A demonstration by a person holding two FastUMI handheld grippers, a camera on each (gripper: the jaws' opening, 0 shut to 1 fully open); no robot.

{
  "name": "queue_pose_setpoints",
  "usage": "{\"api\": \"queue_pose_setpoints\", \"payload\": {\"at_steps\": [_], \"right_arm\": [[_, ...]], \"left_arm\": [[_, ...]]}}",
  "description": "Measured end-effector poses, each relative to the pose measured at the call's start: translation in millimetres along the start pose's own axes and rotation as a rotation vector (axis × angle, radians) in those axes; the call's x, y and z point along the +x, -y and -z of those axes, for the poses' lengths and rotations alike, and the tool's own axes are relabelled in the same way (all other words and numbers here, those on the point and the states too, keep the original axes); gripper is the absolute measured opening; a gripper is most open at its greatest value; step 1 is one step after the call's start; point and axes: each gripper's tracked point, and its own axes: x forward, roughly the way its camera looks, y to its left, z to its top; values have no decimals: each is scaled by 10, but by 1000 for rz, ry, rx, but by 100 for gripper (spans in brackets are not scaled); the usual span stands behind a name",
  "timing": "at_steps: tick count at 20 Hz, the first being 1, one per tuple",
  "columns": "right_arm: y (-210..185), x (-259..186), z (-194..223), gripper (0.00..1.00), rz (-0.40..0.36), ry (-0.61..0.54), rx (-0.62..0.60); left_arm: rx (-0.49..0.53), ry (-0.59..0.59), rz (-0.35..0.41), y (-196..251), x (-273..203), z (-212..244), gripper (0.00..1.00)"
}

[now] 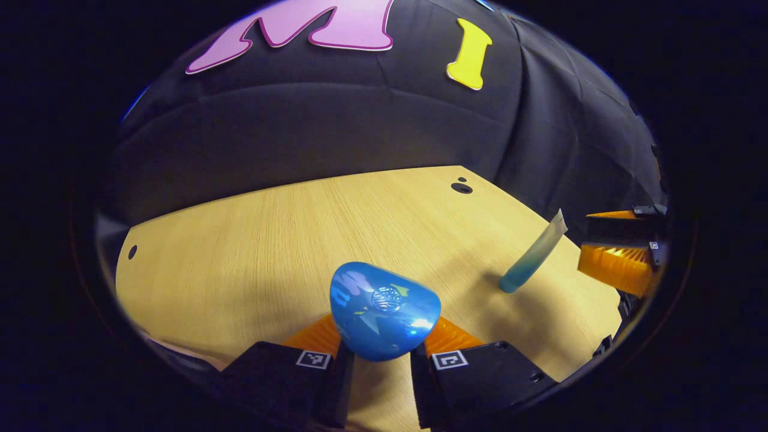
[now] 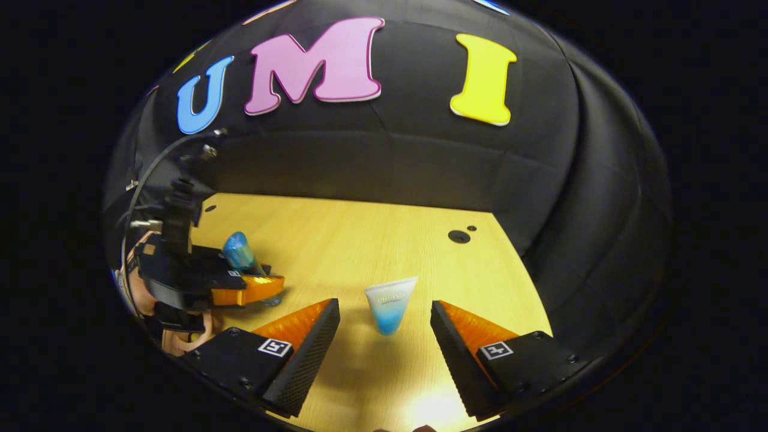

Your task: First open the suitcase, pack the skin care products into it, and then close the suitcase.

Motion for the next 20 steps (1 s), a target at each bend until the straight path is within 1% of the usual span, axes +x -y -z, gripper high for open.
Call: {"api": "queue_pose_setpoints", "payload": {"at_steps": [5, 6, 7, 8, 10, 11, 12, 13, 14, 15, 16, 17, 18, 19, 20], "right_arm": [[94, 607, 408, 97, 9, -126, 17], [105, 698, 469, 98, 6, -152, 38], [108, 792, 525, 94, 1, -159, 44], [114, 840, 542, 96, 10, -161, 46], [133, 961, 556, 56, 21, -162, 63], [123, 927, 504, 46, 12, -161, 79], [96, 929, 520, 46, -2, -172, 102], [73, 872, 494, 43, -14, -171, 112], [92, 823, 456, 38, -10, -166, 101], [47, 737, 348, 39, -31, -133, 89], [-5, 657, 261, 40, -44, -113, 84], [-68, 497, 148, 40, -62, -90, 72], [-193, 260, 17, 40, -86, -62, 65], [-376, -54, -140, 40, -123, -32, 46], [-604, -314, -250, 40, -162, -3, 41]], "left_arm": [[20, -17, -2, 23, 3, 5, 47], [23, -25, -1, 34, 18, 22, 43], [25, -25, 5, 26, 23, 34, 48], [27, -27, 6, 29, 27, 35, 48], [33, -35, 7, 47, 47, 41, 48], [33, -39, 6, 40, 51, 34, 48], [30, -45, 6, 41, 55, 33, 48], [24, -54, 7, 38, 54, 21, 48], [13, -61, 12, 40, 56, 1, 48], [-18, -83, 34, 68, 0, -18, 47], [-27, -86, 40, 97, -88, -18, 42], [-19, -67, 45, 114, -254, -75, 46], [2, -35, 59, 119, -559, -180, 46], [14, -1, 93, 75, -1024, -272, 45], [12, -5, 98, -71, -1425, -249, 45]]}}
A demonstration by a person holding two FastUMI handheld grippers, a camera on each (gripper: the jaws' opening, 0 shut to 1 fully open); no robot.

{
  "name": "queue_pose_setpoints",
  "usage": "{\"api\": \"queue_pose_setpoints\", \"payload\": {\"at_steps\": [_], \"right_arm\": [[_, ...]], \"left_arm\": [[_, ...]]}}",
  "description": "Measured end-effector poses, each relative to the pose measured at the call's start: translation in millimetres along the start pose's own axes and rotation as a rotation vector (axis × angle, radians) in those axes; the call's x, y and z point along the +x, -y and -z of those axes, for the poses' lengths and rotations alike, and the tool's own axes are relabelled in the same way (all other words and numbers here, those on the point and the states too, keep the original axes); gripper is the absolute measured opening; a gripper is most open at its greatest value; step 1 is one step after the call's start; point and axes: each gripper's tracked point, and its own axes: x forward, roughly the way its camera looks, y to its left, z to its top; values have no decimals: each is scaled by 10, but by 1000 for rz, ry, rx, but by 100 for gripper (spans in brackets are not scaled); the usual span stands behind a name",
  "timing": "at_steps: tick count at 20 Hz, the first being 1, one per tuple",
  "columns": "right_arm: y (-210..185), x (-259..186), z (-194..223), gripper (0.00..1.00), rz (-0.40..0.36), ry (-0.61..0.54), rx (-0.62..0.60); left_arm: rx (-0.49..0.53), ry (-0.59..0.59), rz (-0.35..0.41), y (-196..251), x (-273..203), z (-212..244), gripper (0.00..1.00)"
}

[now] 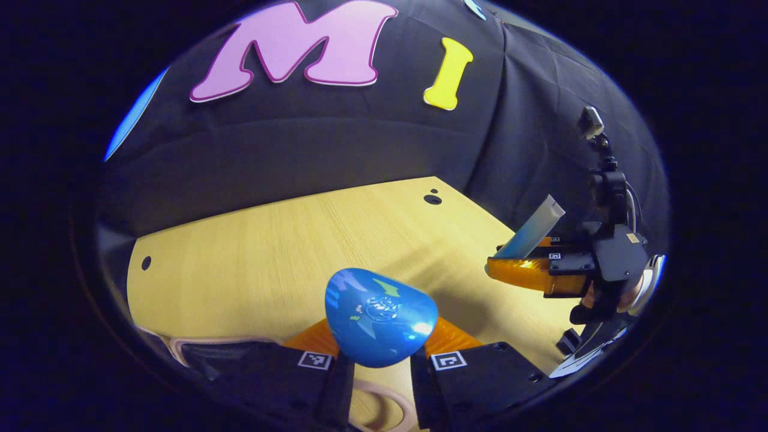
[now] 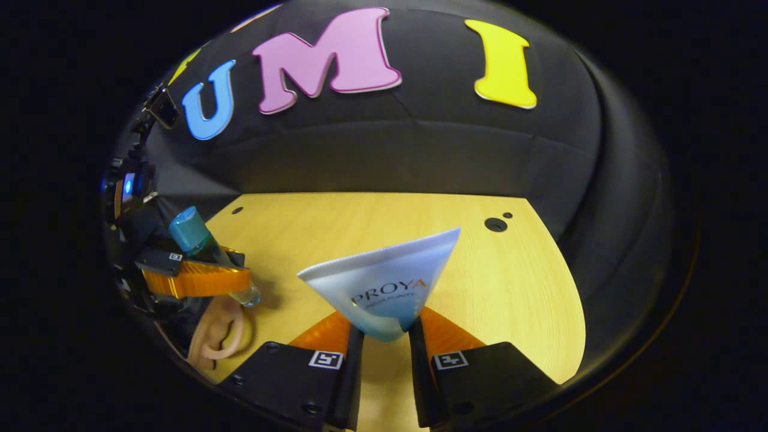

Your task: First open the suitcase, pack the skin care products into it, and then close the suitcase.

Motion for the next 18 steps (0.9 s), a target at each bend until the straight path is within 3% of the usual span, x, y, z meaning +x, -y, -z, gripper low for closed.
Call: {"api": "queue_pose_setpoints", "payload": {"at_steps": [3, 4, 6, 7, 8, 11, 14, 18], "right_arm": [[-360, -256, -87, 40, -47, 28, 29], [-483, -334, -114, 40, -59, 39, 26], [-712, -465, -128, 40, -82, 49, 15], [-841, -522, -115, 40, -97, 55, 10], [-989, -587, -107, 40, -115, 61, 1], [-1298, -713, -66, 40, -152, 73, -23], [-1454, -778, 51, 40, -162, 57, -46], [-1559, -856, 159, 40, -158, 34, -72]], "left_arm": [[-6, -69, -29, -304, -674, 251, 49], [-8, -112, -47, -435, -879, 386, 45], [-30, -211, -80, -686, -1134, 674, 42], [-64, -291, -97, -801, -1249, 899, 48], [-98, -370, -107, -858, -1316, 1114, 48], [-189, -602, -115, -947, -1402, 1842, 45], [-239, -752, -131, -749, -1258, 2422, 46], [-289, -799, -170, -736, -1030, 2590, 50]]}}
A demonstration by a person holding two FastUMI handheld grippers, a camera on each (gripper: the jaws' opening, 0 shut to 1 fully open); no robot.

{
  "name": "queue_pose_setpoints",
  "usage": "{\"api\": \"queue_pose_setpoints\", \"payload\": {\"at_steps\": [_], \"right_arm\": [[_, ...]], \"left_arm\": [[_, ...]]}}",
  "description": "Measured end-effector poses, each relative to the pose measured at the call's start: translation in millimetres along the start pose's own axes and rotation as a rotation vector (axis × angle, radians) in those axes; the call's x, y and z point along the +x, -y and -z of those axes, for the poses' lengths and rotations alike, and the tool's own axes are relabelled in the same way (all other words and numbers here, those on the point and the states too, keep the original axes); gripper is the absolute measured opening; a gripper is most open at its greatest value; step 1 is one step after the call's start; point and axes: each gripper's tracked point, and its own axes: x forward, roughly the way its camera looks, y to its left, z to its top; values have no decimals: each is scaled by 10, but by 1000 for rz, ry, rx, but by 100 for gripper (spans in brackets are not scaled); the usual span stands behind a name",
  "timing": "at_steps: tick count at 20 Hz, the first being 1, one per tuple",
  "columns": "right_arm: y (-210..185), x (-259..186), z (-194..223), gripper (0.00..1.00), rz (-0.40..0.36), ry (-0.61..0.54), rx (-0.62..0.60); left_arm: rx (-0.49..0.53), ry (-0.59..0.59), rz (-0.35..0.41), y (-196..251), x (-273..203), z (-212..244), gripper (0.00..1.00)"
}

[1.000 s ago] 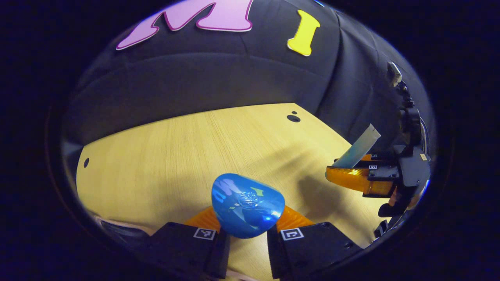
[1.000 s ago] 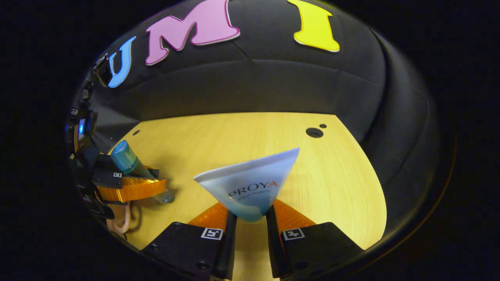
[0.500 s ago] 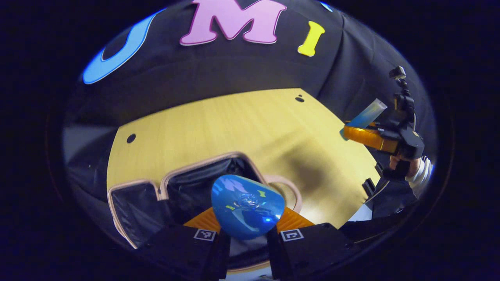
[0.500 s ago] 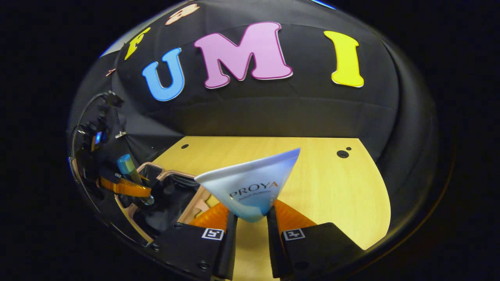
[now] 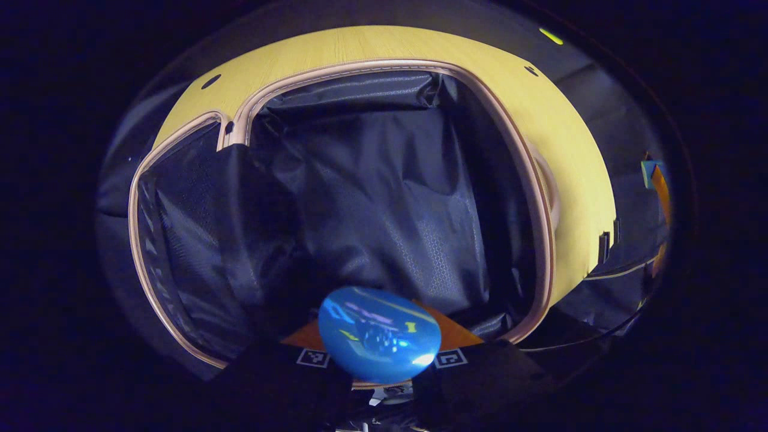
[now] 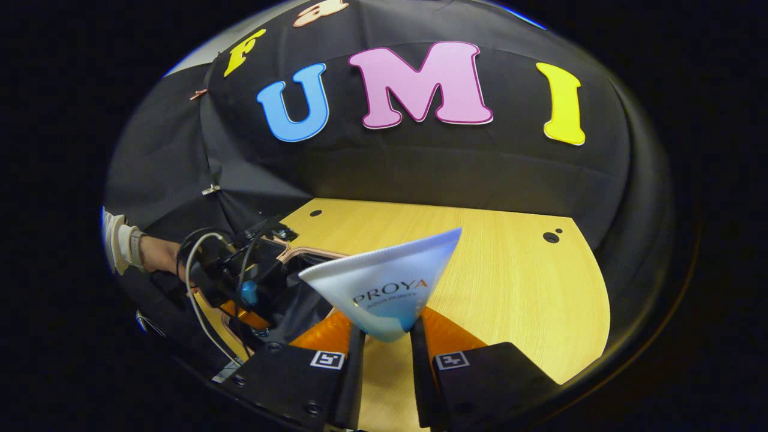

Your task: First open the suitcase, pack the skin care products into it, and then close the suitcase.

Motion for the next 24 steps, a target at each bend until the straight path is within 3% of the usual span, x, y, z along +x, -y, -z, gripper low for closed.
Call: {"api": "queue_pose_setpoints", "payload": {"at_steps": [1, 2, 7, 11, 12, 17, 21, 24], "right_arm": [[-31, -22, 17, 40, 0, -2, -6], [-60, -25, 30, 40, -1, -10, -11], [-186, -16, 152, 39, -11, -57, -20], [-385, 78, 307, 40, -48, -136, -13], [-514, 124, 363, 40, -73, -173, -12], [-1269, 323, 665, 40, -241, -356, 10], [-1630, 551, 1077, 40, -239, -554, 63], [-1737, 621, 1404, 40, -184, -767, 148]], "left_arm": [[-7, -5, -3, -48, 24, -22, 46], [-20, -9, -10, -91, 60, -32, 49], [-74, -42, -31, -218, 213, 86, 46], [-75, -2, -7, -200, 105, 97, 54], [-81, 43, 20, -150, 2, 74, 68], [-49, 367, 49, -330, -715, -32, 76], [-109, 491, 30, -817, -1079, 211, 76], [-229, 505, 5, -1283, -1143, 509, 76]]}}
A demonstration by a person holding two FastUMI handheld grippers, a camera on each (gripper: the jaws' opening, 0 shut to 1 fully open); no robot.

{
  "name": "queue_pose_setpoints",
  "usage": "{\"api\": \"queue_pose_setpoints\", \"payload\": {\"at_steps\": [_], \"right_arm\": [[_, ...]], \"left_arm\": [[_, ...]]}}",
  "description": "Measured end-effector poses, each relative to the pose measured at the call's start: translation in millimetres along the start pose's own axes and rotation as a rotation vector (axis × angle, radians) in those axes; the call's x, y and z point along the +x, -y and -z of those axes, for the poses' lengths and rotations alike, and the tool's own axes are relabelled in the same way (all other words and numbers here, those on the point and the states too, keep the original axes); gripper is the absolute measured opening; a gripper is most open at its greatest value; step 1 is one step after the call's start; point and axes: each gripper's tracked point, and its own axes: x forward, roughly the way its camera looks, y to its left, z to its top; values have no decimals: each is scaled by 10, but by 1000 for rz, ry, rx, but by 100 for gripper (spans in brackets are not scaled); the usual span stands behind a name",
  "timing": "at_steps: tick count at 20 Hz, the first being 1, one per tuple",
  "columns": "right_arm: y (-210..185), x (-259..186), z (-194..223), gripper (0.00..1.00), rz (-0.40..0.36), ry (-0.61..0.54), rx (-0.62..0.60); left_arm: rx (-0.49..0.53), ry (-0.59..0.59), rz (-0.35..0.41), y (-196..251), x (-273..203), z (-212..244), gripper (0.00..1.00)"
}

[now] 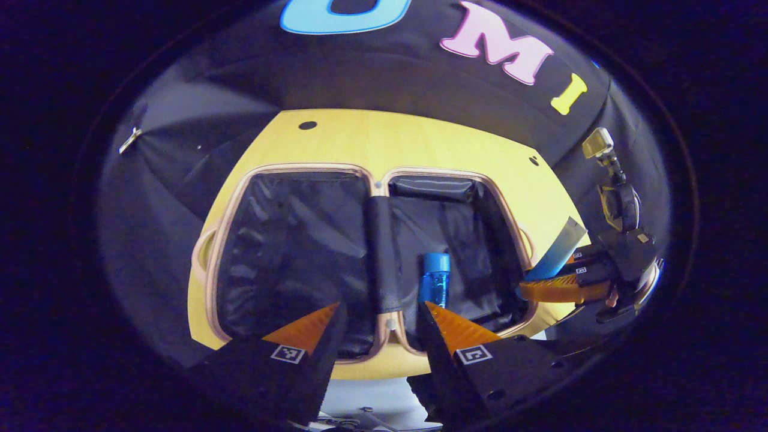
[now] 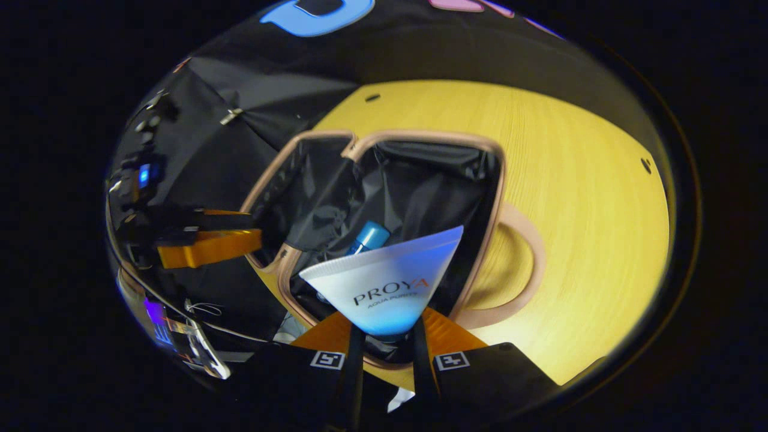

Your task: First open the suitcase, pack the skin care products into it, and then close the suitcase.

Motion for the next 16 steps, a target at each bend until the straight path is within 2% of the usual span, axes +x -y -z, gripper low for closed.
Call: {"api": "queue_pose_setpoints", "payload": {"at_steps": [4, 9, 11, 12, 13, 14, 16], "right_arm": [[17, 372, 102, 40, 73, -193, 185], [26, 606, 239, 40, 140, -305, 275], [29, 655, 223, 40, 156, -318, 293], [25, 638, 221, 34, 158, -315, 295], [20, 630, 217, 43, 157, -305, 294], [31, 641, 202, 38, 164, -280, 286], [-26, 589, 133, 47, 149, -230, 277]], "left_arm": [[-157, 3, -66, -659, -126, 276, 80], [-283, 4, -135, -1314, -236, 437, 80], [-344, 1, -143, -1481, -236, 469, 80], [-362, 3, -146, -1551, -226, 476, 80], [-376, 4, -151, -1608, -247, 470, 80], [-385, 7, -156, -1673, -252, 437, 80], [-404, 17, -167, -1818, -116, 366, 80]]}}
